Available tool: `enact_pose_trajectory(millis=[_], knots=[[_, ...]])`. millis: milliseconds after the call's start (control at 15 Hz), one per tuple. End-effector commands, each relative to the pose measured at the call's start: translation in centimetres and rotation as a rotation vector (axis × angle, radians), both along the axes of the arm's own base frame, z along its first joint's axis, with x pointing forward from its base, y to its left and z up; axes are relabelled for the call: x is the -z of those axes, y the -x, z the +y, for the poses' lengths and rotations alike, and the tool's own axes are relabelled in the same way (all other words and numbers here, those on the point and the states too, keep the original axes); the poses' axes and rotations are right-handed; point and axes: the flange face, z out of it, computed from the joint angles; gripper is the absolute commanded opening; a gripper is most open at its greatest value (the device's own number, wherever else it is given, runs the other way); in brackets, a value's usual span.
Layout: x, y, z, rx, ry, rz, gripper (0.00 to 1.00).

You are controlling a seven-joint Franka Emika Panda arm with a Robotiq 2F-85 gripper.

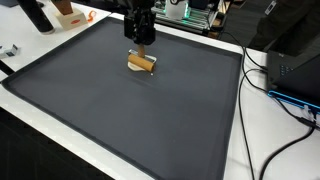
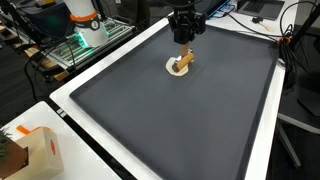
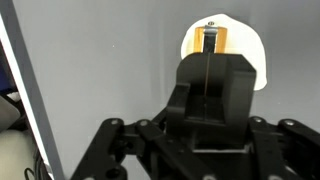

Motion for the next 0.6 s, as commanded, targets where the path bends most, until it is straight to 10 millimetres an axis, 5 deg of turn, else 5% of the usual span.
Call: enact_pose_trajectory(millis=[0,533], knots=[[1.37,0.13,-0.05,-0.004,-0.032,-0.026,0.23],[1.19,0.13,-0.20,0.005,-0.035,-0.020,0.23]])
